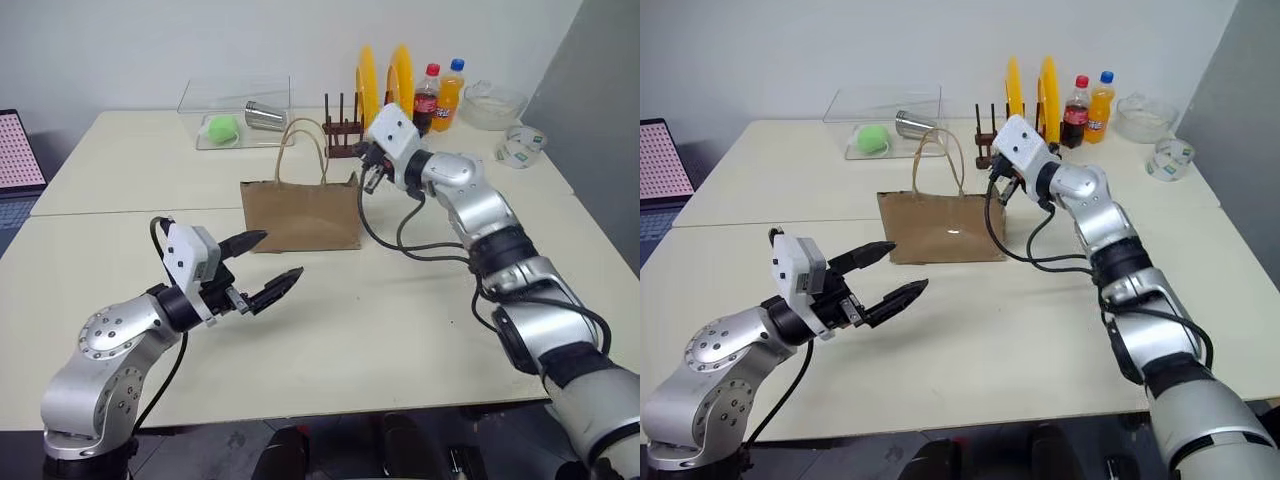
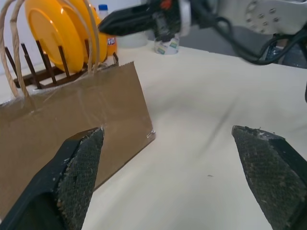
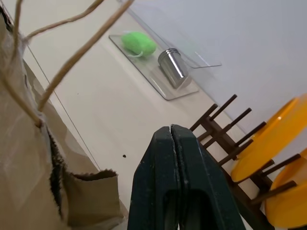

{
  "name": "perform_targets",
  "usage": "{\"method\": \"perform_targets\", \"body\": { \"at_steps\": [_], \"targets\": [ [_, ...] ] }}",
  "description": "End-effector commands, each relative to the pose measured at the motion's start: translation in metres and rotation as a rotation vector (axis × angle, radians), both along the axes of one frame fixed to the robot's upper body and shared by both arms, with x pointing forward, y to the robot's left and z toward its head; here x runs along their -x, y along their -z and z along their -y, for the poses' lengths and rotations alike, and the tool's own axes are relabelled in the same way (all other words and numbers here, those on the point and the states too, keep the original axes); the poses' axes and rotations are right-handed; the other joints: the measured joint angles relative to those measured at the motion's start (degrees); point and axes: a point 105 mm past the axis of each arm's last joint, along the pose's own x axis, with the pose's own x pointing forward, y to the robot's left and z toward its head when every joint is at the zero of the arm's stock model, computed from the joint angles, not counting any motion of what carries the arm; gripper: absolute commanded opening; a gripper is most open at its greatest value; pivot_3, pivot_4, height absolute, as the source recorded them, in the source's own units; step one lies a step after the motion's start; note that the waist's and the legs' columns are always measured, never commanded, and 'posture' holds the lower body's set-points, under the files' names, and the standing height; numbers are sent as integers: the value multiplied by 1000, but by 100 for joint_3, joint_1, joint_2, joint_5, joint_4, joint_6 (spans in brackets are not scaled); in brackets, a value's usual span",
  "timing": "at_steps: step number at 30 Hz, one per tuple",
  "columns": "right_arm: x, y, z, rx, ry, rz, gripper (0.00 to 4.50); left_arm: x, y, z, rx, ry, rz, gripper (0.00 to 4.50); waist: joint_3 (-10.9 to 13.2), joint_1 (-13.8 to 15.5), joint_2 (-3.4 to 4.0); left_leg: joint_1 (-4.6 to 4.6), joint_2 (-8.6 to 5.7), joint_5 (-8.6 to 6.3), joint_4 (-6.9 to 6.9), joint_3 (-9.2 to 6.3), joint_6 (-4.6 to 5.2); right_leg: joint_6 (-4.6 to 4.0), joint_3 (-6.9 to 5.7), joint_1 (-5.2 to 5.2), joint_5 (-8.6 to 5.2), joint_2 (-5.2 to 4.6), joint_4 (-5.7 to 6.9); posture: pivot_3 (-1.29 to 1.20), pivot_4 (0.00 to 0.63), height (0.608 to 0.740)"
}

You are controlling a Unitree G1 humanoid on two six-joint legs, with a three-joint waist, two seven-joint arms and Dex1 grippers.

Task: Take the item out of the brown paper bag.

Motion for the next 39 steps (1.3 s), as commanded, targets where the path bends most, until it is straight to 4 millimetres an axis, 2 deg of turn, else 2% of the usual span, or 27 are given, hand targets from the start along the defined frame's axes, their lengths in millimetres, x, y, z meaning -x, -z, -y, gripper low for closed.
{"method": "perform_targets", "body": {
  "at_steps": [1, 5, 11, 16, 19, 22, 27, 29, 31, 35, 39],
  "targets": [
    [6, -5, -12, 18, -101, 1, 25, 4, -2, 0, -32, 16, 44, 4500, 0, 0, 0, 0, 0, 0, -1, 0, 0, 0, 0, 0, 0, 0, 0, 0, 150, 740],
    [26, 11, -20, 81, -291, -75, 25, 7, 3, -3, -55, 29, 27, 4500, 2, 4, 3, -1, -2, -1, 1, -1, 1, 0, 1, 0, 0, 0, 1, 0, 150, 740],
    [62, 32, -16, 161, -495, -182, 25, 17, 12, -8, -135, 75, 6, 4500, 2, 15, 4, -1, -1, -9, 1, -6, 15, 0, -3, 2, 0, -1, 1, 0, 150, 740],
    [95, 49, -17, 223, -602, -246, 25, 36, 18, -26, -225, 115, -53, 4500, 4, 21, 10, 0, 3, -13, -1, -9, 22, 0, -5, 1, 0, 1, 1, 0, 150, 740],
    [106, 55, -24, 217, -621, -262, 25, 48, 19, -38, -277, 131, -88, 4500, 6, 18, 13, 1, 9, -13, -1, -7, 22, -1, -4, 1, -1, 5, 2, 0, 150, 740],
    [115, 59, -32, 202, -644, -264, 25, 47, 17, -49, -326, 132, -80, 4500, 9, 34, 17, 0, 10, -13, -1, -8, 22, -2, -8, 1, -1, 7, 2, 0, 150, 740],
    [129, 54, -30, 165, -660, -224, 25, 36, 11, -39, -385, 222, -7, 4500, 9, 39, 16, 1, 11, -13, -1, -9, 22, -3, -10, 3, -1, 9, 0, 0, 150, 740],
    [137, 48, -21, 115, -637, -188, 368, 30, 13, -32, -445, 280, 50, 4500, 9, 62, 17, 0, 11, -13, -2, -9, 22, -3, -11, 3, -1, 9, -1, 0, 150, 740],
    [147, 47, -15, 94, -633, -188, 907, 25, 15, -28, -490, 309, 106, 4500, 9, 90, 17, -4, 11, -13, -2, -12, 22, -3, -14, 2, -1, 9, -6, 0, 150, 740],
    [179, 56, 7, 58, -579, -252, 2305, 12, 22, -23, -579, 400, 202, 4500, 9, 172, 18, -6, 12, -13, -3, -14, 22, -4, -17, 2, -1, 9, -9, 0, 150, 740],
    [208, 68, 27, 26, -491, -330, 3674, 11, 35, -25, -691, 529, 271, 4500, 10, 186, 18, -9, 13, -14, -3, -11, 23, -3, -16, 3, -1, 11, -15, 0, 150, 740]
  ]
}}
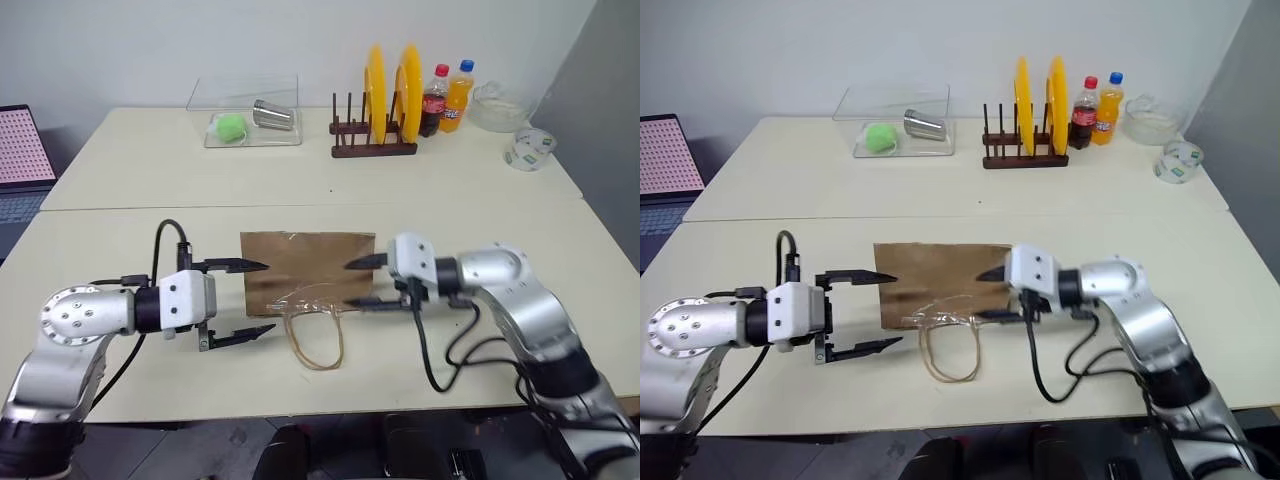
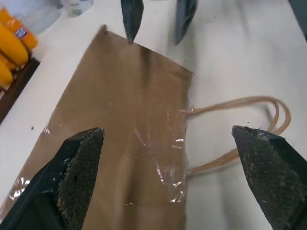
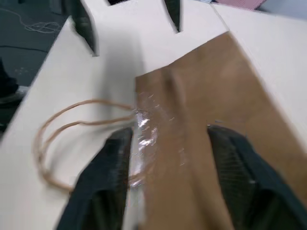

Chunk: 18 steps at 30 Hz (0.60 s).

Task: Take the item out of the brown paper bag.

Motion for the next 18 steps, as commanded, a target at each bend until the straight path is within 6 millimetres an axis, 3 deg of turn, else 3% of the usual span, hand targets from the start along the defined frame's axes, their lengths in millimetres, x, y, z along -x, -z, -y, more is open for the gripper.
{"method": "perform_targets", "body": {
  "at_steps": [1, 2, 3, 10, 18],
  "targets": [
    [20, -10, 7, -31, 53, 9, 4036, 4, 10, -3, -110, 129, 69, 4500, 0, -16, 0, 0, 1, 0, 0, 4, 1, 0, 3, 0, 0, 0, 0, 0, 150, 740],
    [25, -7, 10, -26, 66, -10, 4401, 3, 13, -5, -134, 150, 78, 4500, 0, -17, 0, 1, 1, 0, 1, 6, 0, 0, 4, 0, 0, 0, 1, 0, 150, 740],
    [30, -3, 12, -18, 83, -26, 4458, 2, 18, -5, -152, 168, 88, 4500, 0, -24, 0, 2, 2, 0, 1, 7, 1, 0, 4, 1, 0, 0, 1, 0, 150, 740],
    [35, 5, 12, -11, 164, -50, 4458, -6, 38, 2, -181, 207, 145, 4500, 0, -13, -1, 3, 5, 0, 4, 6, 1, 0, 2, 4, 0, 6, 2, 0, 150, 740],
    [40, 10, 16, 14, 189, -71, 4458, -15, 51, 28, -123, 215, 179, 4500, -2, -16, -5, 3, 4, 0, 5, 1, 1, 0, -2, 7, 0, 6, 2, 0, 150, 740]
  ]
}}
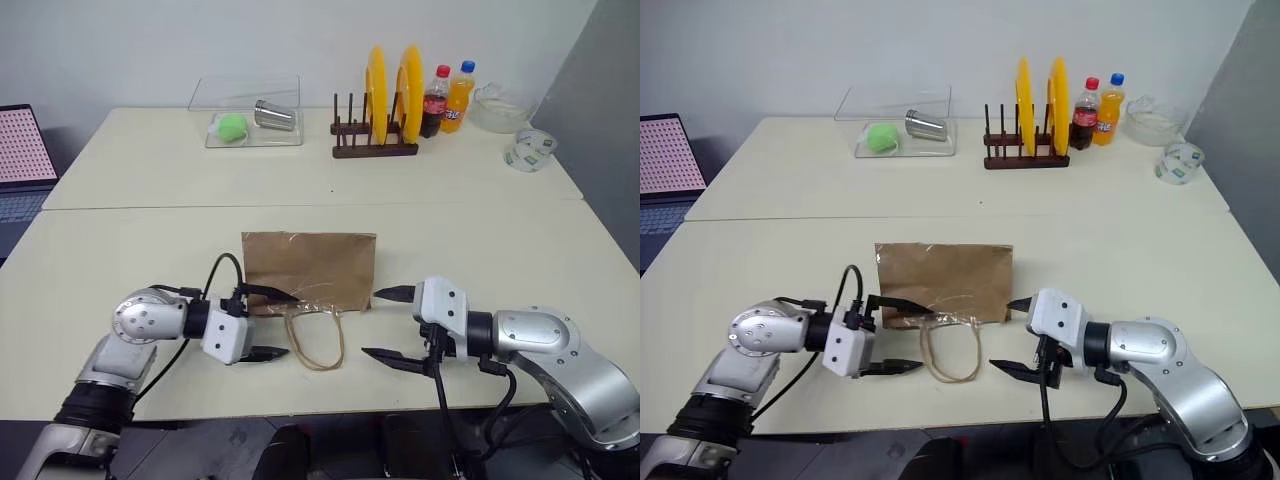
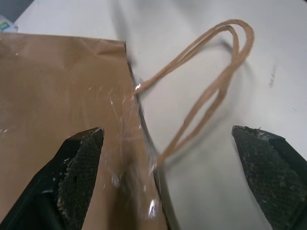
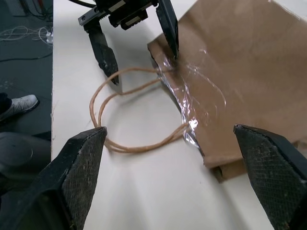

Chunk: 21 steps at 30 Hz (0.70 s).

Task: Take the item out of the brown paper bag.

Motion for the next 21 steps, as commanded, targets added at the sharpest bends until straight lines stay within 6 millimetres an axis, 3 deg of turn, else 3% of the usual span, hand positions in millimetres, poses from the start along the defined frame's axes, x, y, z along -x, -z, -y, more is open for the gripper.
{"method": "perform_targets", "body": {
  "at_steps": [1, 4, 11, 16, 21],
  "targets": [
    [7, -7, -2, -8, -24, 23, 4458, -6, -7, 8, 28, -7, 46, 4500, 0, -2, 0, 1, 3, 0, 0, 0, 0, 0, 0, 0, 0, 2, 0, 0, 150, 740],
    [9, -5, 0, 1, -25, 10, 4458, -9, -11, 12, 68, -35, 30, 4500, -1, 4, -1, 1, 2, 0, 1, 0, 0, 0, -1, 2, 0, 3, 1, 0, 150, 740],
    [17, 1, 3, 20, -41, -29, 4458, 7, -10, -11, 12, -7, -67, 4500, -1, -15, -2, 5, 10, 0, -2, 2, 0, 0, -1, 2, 0, 7, 1, 0, 150, 740],
    [16, 1, 3, 18, -46, -32, 4458, 4, -19, -2, 96, -19, -90, 4500, -1, 6, -2, 4, 8, 0, 1, 0, 0, 0, -3, 9, 0, 6, -5, 0, 150, 740],
    [15, 1, 2, 17, -50, -29, 4458, 0, -13, 7, 97, -5, -55, 4500, -2, 14, -3, 6, 8, 0, 1, -3, 0, 0, -7, 15, 0, 6, -8, 0, 150, 740]
  ]
}}
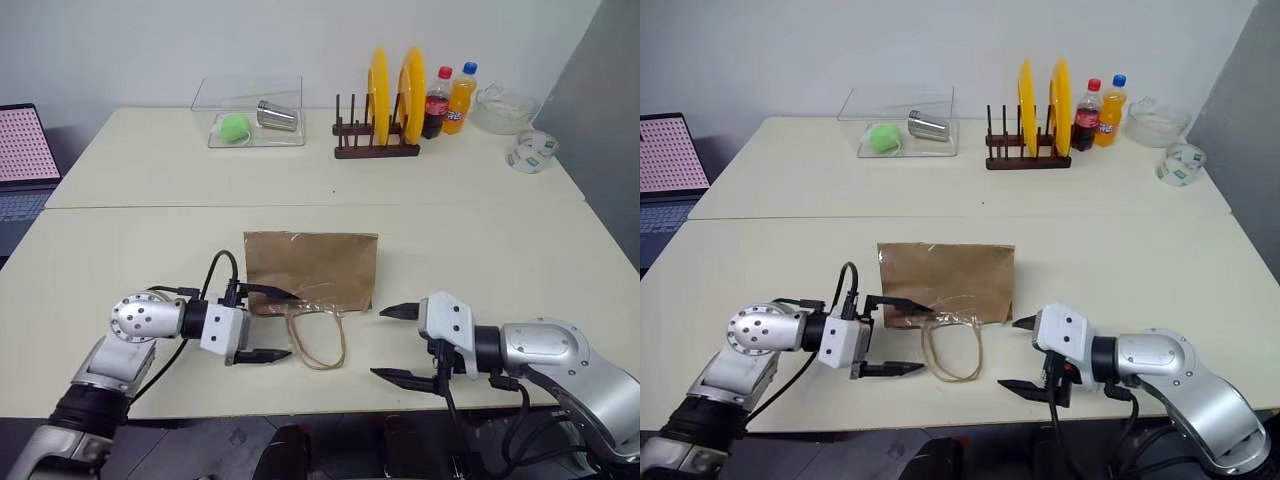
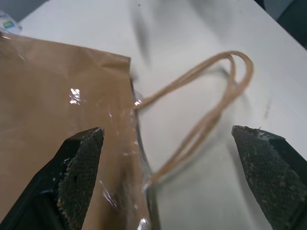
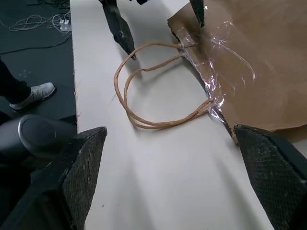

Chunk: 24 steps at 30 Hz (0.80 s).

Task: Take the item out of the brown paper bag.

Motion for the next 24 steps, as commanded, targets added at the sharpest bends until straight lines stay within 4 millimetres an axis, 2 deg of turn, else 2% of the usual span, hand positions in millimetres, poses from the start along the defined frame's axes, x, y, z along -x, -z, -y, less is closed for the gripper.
{"method": "perform_targets", "body": {
  "at_steps": [1, 6, 15, 20, 24],
  "targets": [
    [3, -8, -4, -17, -28, 34, 4458, -2, -3, 5, 3, 14, 50, 4500, 0, -4, 0, 0, 0, 0, 0, 0, 0, 0, 0, 0, 0, 0, 1, 0, 150, 740],
    [3, -8, -4, -15, -29, 35, 4458, -11, -3, 13, 35, -19, 76, 4500, 0, -3, 0, 2, 0, 0, 0, 0, 0, 0, 0, 2, 0, 0, 0, 0, 150, 740],
    [8, -5, -3, -9, -26, 22, 4458, -7, -18, 24, 94, 17, 8, 4500, -1, -5, -1, 4, 0, 0, 0, -9, 0, 0, -5, 11, 0, 0, -6, 0, 150, 740],
    [6, -2, -7, -8, -22, 27, 4500, -7, -19, 36, 113, 6, -38, 2988, 0, -3, -1, 22, 0, 0, -2, -17, 1, 0, -13, 38, 0, 1, -20, 0, 150, 740],
    [6, 5, -9, 8, -15, 20, 4500, -24, -30, 41, 148, -50, -6, 1694, 0, 23, -1, 38, -1, -2, -3, -32, 2, 0, -26, 69, 0, 1, -41, 0, 150, 740]
  ]
}}
